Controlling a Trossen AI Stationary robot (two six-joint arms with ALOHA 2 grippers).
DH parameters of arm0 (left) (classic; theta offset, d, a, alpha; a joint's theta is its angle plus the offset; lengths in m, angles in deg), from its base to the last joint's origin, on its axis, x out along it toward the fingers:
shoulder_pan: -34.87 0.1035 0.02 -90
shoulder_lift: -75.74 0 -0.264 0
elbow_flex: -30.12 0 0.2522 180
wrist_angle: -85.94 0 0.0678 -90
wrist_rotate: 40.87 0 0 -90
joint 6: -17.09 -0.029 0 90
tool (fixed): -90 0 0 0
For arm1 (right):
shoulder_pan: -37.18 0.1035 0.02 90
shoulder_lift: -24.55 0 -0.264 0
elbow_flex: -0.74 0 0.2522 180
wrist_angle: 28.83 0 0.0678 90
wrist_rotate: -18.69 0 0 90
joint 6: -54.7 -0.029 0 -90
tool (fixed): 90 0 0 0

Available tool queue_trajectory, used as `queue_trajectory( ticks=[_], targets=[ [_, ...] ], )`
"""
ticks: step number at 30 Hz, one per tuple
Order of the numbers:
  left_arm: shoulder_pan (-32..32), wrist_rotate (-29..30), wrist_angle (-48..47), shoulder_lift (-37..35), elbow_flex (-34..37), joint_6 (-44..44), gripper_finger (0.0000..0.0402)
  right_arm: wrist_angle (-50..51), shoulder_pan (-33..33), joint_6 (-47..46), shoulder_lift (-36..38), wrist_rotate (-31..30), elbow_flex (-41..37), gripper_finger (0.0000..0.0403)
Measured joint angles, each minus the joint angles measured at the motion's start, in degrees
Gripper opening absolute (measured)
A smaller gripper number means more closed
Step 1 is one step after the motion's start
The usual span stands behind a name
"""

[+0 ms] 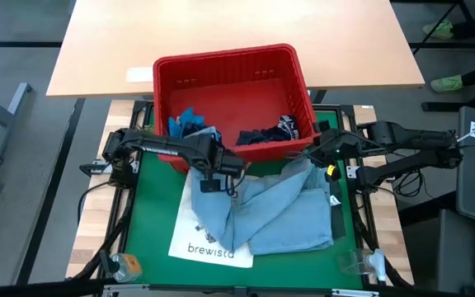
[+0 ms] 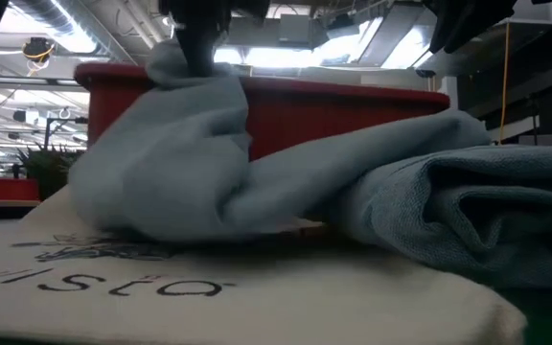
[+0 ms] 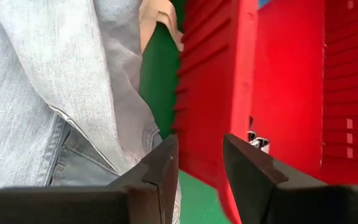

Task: Fold Laundry from Bin
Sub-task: Fold the light blue jeans

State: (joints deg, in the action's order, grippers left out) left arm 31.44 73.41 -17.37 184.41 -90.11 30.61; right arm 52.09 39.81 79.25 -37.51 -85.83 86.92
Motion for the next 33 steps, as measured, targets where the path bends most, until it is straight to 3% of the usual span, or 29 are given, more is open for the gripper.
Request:
queue_trajectory(
  ticks=[6,14,20,24,27,33],
  targets=[
    [5.4,6.4,0.2,0.0,0.4,-0.5,0.0021,0.0,0.0,0.2,0.0,0.0,0.0,0.0127],
    [10.8,10.0,0.2,0.0,0.4,-2.1,0.0021,0.0,0.0,0.2,0.0,0.0,0.0,0.0127],
    [10.7,10.5,-0.5,0.0,-1.1,-4.3,0.0018,0.0,0.0,0.2,0.0,0.1,0.0,0.0127],
    [10.5,12.0,-0.5,0.0,-3.7,-4.7,0.0017,0.0,0.0,0.3,0.0,3.5,0.0,0.0127],
    [10.5,15.5,-0.3,0.0,-6.2,-4.8,0.0017,0.0,0.0,0.2,0.0,5.8,0.0,0.0127],
    [8.4,16.2,-0.3,0.0,-13.3,-4.8,0.0016,0.0,0.0,0.3,0.0,6.1,0.0,0.0127]
  ],
)
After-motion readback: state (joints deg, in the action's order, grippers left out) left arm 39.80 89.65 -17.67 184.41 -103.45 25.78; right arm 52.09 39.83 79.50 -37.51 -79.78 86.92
